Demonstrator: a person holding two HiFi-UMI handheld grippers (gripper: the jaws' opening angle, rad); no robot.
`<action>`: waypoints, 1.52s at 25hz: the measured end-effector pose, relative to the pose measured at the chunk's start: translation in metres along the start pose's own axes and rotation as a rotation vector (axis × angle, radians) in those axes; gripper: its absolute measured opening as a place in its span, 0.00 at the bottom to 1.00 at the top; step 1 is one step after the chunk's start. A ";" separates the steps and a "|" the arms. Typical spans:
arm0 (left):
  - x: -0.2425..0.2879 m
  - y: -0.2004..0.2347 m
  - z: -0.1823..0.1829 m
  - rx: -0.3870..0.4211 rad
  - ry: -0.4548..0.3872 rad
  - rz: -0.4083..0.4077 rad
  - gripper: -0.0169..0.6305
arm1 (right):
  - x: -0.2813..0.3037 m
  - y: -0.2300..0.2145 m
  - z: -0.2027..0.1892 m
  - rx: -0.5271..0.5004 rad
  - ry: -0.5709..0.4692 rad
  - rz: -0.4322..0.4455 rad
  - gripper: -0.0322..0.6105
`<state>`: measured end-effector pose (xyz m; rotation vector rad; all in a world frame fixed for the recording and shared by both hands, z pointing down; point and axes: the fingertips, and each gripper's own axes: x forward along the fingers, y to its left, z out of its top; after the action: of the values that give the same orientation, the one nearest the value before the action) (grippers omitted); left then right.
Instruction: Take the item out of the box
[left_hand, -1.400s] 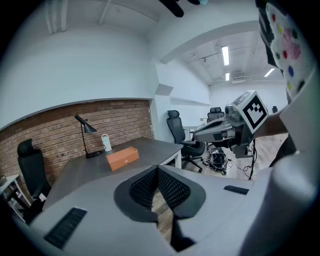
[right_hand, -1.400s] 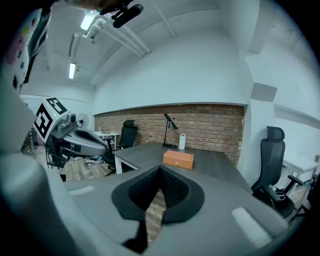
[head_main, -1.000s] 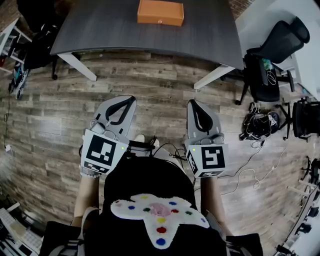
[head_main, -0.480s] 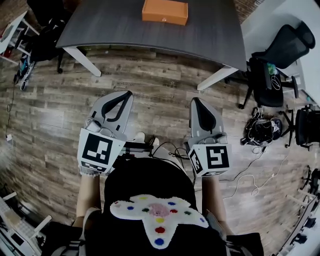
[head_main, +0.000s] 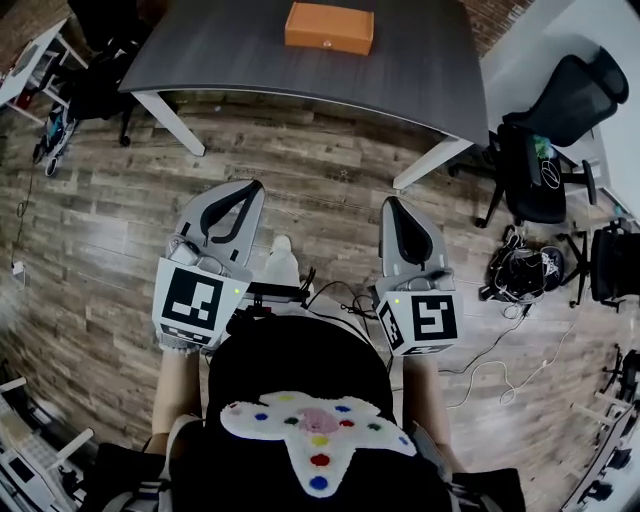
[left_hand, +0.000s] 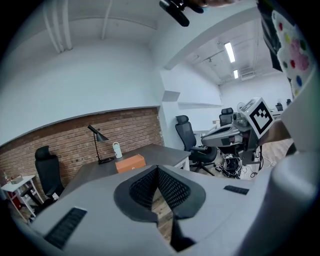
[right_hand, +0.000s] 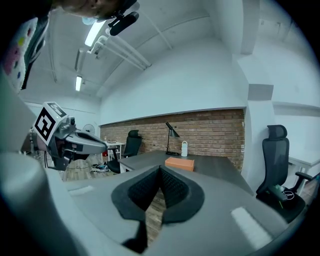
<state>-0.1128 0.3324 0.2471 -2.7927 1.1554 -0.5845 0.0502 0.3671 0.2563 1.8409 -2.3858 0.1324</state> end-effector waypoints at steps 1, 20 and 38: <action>0.001 0.000 0.002 0.003 -0.004 0.003 0.03 | 0.000 -0.002 0.002 -0.004 -0.003 0.000 0.06; 0.068 0.038 0.007 0.023 -0.028 -0.042 0.03 | 0.057 -0.032 0.003 -0.042 -0.003 -0.053 0.06; 0.192 0.145 0.024 -0.038 -0.023 -0.115 0.03 | 0.209 -0.080 0.026 -0.041 0.057 -0.081 0.06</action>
<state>-0.0763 0.0932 0.2572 -2.9057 1.0178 -0.5429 0.0743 0.1429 0.2622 1.8854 -2.2558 0.1257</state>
